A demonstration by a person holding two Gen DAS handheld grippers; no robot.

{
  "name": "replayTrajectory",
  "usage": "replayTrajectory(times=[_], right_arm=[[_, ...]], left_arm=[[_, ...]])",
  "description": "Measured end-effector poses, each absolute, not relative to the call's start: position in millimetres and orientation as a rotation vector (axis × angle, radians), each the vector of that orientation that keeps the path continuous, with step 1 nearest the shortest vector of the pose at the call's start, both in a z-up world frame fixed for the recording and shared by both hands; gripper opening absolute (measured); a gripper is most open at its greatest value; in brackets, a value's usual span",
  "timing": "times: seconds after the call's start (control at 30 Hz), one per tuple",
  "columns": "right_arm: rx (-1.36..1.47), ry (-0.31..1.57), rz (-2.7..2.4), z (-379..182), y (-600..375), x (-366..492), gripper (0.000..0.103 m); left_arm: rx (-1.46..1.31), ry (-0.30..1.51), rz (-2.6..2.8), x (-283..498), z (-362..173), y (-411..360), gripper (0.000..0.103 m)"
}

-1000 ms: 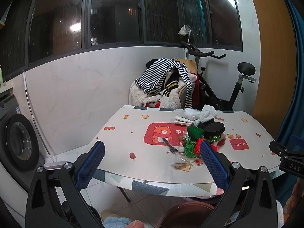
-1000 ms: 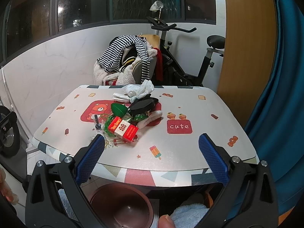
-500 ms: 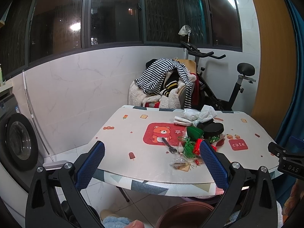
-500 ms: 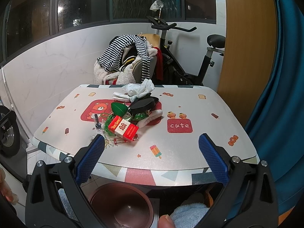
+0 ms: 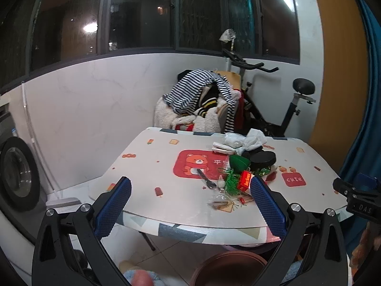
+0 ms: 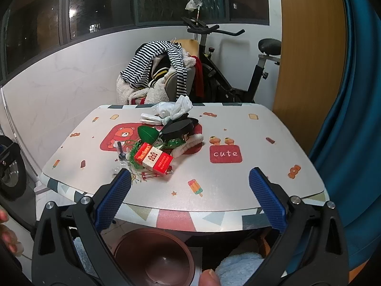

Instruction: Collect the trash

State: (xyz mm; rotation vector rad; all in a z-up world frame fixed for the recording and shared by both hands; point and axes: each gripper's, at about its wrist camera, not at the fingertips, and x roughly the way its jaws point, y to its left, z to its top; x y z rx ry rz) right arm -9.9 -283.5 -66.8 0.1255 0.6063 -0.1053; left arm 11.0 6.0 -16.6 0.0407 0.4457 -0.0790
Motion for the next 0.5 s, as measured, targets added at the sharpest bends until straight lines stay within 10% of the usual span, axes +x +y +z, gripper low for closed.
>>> replayTrajectory(times=[0.5], right_arm=[[0.098,0.688,0.009,-108.7,-274.8,40.8,0.097]], left_arm=[[0.022,0.560,-0.044,55.1,-64.5,28.0,0.098]])
